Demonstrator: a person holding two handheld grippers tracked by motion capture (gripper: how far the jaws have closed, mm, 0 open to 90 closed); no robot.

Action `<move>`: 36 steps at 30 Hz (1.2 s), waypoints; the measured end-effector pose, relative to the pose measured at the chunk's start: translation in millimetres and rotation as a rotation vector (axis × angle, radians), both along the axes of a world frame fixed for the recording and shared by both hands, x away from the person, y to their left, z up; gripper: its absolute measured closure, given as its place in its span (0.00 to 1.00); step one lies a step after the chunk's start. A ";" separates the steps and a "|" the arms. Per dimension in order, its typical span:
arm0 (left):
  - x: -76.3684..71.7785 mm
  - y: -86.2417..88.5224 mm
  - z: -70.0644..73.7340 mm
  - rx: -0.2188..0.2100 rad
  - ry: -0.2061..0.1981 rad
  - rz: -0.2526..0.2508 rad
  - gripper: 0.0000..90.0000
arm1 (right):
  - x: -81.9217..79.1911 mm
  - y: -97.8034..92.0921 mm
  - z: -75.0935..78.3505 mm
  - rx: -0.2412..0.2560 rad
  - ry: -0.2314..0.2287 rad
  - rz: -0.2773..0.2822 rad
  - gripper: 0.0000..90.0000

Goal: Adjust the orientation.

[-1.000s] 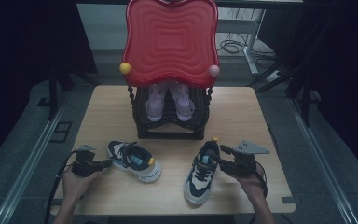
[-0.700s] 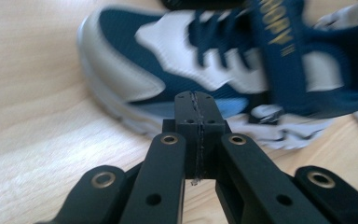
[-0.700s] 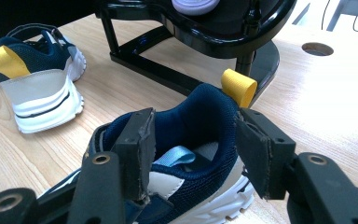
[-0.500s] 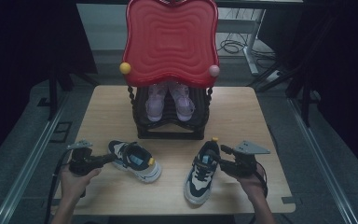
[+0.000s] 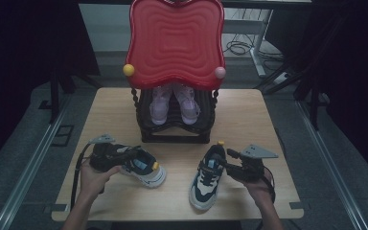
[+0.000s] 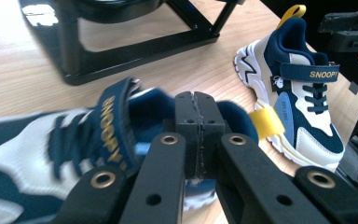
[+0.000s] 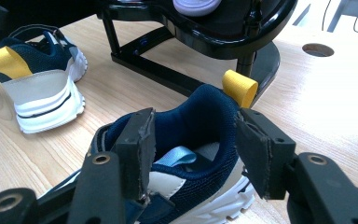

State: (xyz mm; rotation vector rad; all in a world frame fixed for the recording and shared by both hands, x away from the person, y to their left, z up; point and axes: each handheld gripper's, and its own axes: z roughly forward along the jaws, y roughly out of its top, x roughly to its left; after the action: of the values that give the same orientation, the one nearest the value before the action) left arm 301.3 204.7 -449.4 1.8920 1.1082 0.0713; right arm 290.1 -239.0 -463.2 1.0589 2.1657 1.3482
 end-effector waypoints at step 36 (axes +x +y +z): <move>52.6 -64.3 -14.5 0.220 0.139 -0.154 1.00 | 1.5 -0.3 -2.8 0.001 0.010 0.003 0.53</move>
State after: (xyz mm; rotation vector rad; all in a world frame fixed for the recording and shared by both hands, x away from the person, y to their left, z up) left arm 353.8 140.4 -463.9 2.2016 1.0784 -0.0271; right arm 291.6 -239.4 -466.0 1.0656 2.1748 1.3475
